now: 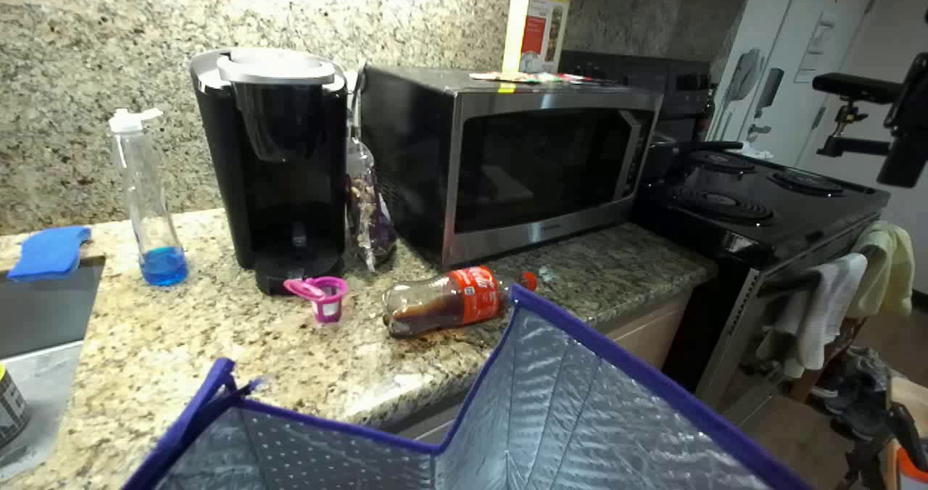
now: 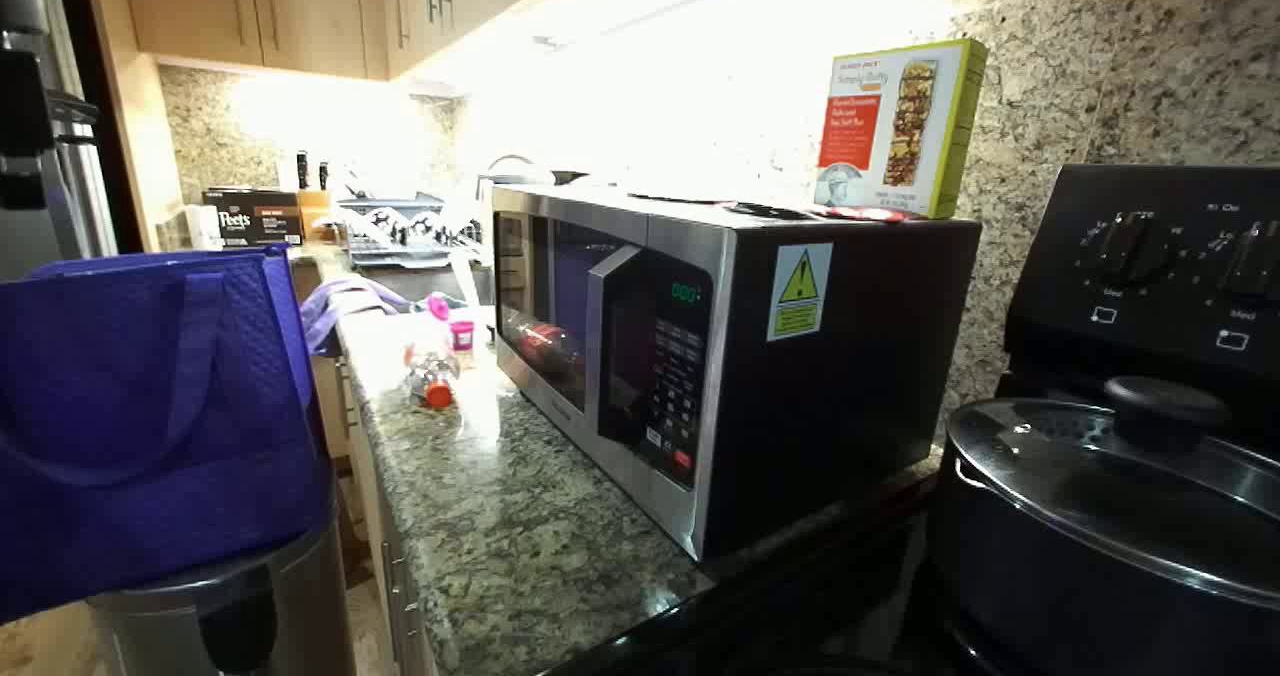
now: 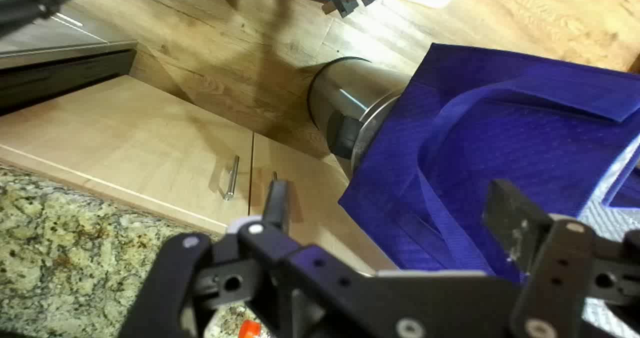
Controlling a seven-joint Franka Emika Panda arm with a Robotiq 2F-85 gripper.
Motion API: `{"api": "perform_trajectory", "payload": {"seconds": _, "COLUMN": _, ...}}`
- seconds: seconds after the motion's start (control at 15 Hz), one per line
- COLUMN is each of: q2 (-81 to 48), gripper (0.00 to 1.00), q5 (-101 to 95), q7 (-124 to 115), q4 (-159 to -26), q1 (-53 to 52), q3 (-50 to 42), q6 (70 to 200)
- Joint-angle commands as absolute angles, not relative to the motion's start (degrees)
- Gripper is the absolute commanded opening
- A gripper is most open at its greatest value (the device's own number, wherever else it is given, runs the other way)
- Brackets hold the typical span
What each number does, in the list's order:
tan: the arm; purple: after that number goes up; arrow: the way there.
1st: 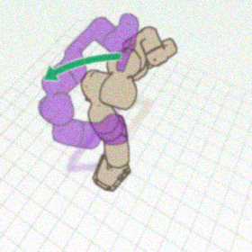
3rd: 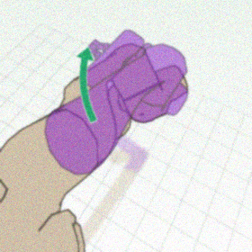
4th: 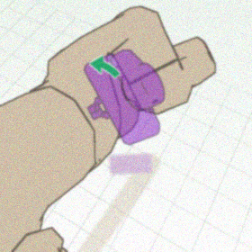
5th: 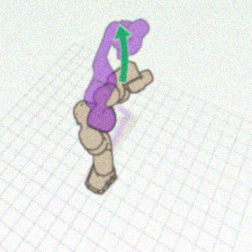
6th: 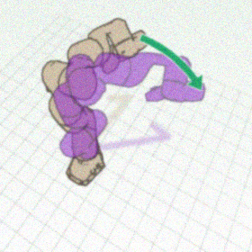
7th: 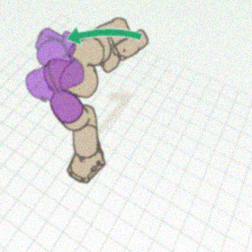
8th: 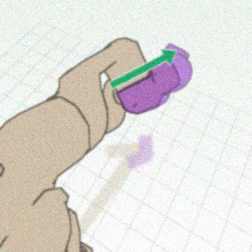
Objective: Put the coca cola bottle in the blue bag
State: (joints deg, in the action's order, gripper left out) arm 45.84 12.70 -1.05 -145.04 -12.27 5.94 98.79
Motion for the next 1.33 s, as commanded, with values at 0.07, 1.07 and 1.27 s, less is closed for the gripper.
{"api": "perform_trajectory", "payload": {"seconds": 0.07, "q2": 45.9, "gripper": 1.0, "q5": 13.2, "q7": -0.5, "q4": -144.9, "q1": -11.3, "q3": 6.6, "q6": 98.5}}
{"api": "perform_trajectory", "payload": {"seconds": 1.07, "q2": 18.8, "gripper": 1.0, "q5": 9.3, "q7": 28.8, "q4": -127.3, "q1": -13.3, "q3": 2.1, "q6": 100.7}}
{"api": "perform_trajectory", "payload": {"seconds": 1.27, "q2": 12.6, "gripper": 1.0, "q5": 8.9, "q7": 33.2, "q4": -125.4, "q1": -13.4, "q3": 3.4, "q6": 103.8}}
